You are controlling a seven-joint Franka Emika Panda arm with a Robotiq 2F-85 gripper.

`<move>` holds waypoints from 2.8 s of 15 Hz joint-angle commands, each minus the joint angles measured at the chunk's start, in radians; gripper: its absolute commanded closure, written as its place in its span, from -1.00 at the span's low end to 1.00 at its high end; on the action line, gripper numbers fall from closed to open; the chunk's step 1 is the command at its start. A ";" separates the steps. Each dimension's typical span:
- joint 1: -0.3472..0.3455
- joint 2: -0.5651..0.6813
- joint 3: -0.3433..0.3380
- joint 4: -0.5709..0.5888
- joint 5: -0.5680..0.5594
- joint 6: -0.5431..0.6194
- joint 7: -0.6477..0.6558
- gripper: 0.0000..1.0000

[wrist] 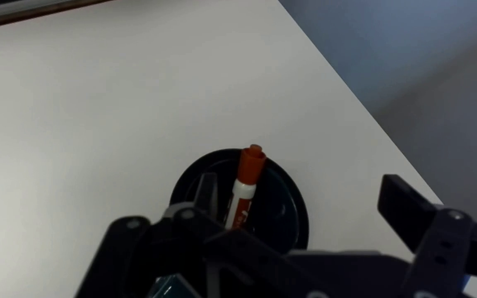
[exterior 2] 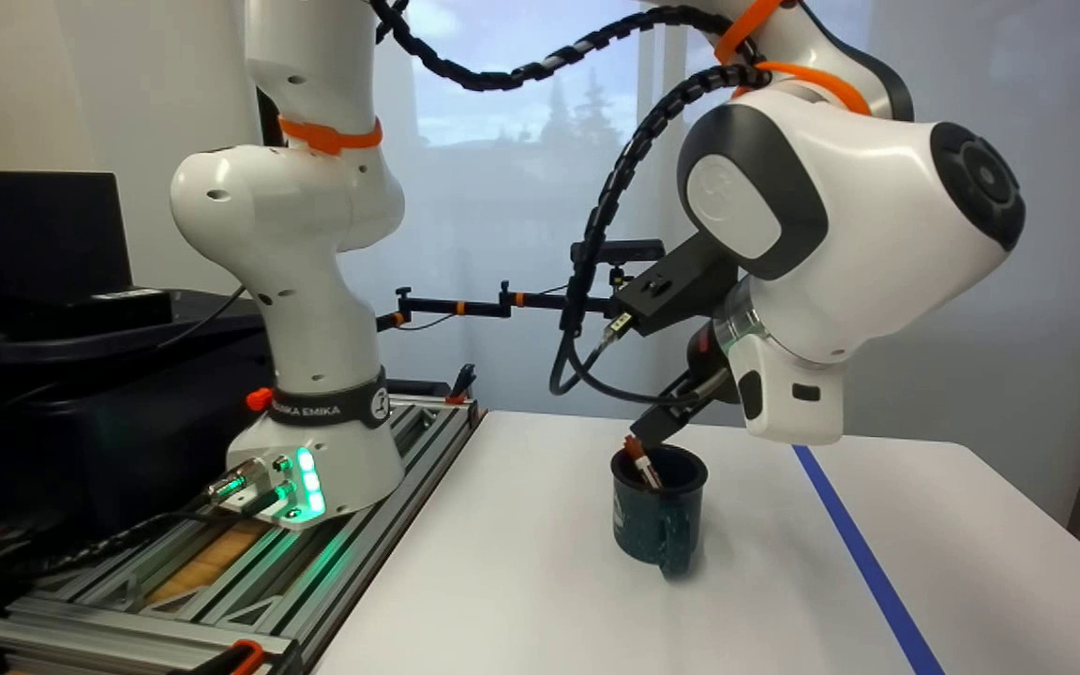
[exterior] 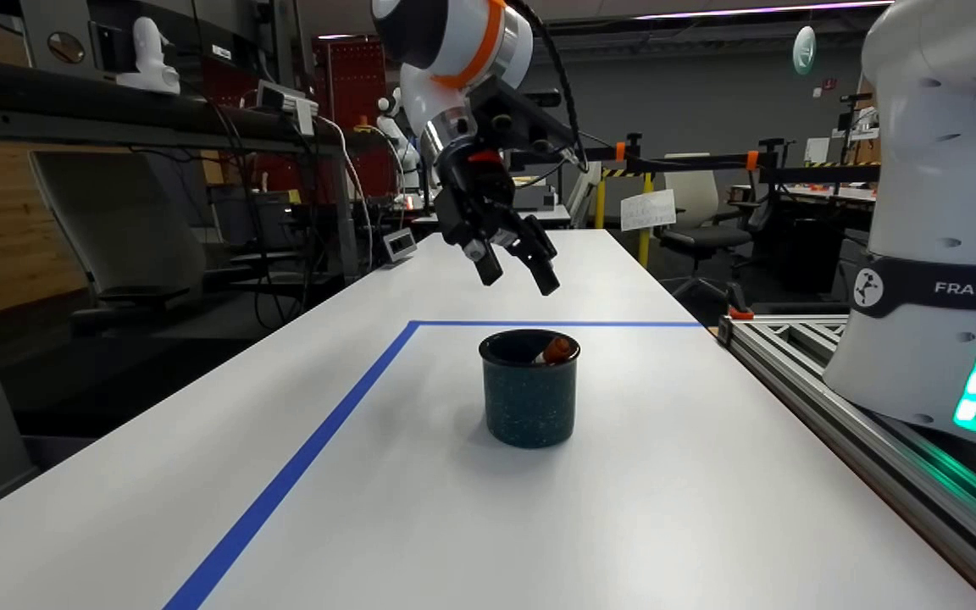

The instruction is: Move the sharpie to the table

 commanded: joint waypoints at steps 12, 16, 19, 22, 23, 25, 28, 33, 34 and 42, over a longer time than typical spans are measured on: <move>0.002 0.054 0.046 0.010 -0.018 0.081 0.014 0.14; -0.002 0.050 0.035 0.021 -0.060 0.049 0.030 0.16; 0.003 0.061 0.035 0.025 -0.088 0.051 0.045 0.12; 0.010 0.071 0.038 0.021 -0.114 0.071 0.066 0.08; 0.015 0.075 0.040 0.018 -0.122 0.082 0.077 0.13; 0.023 0.083 0.043 0.014 -0.139 0.105 0.098 0.17; 0.037 0.097 0.047 0.009 -0.169 0.143 0.124 0.28; 0.053 0.112 0.066 0.005 -0.171 0.202 0.133 0.23; 0.055 0.114 0.071 0.005 -0.166 0.208 0.131 0.25; 0.052 0.116 0.088 0.011 -0.161 0.187 0.133 1.00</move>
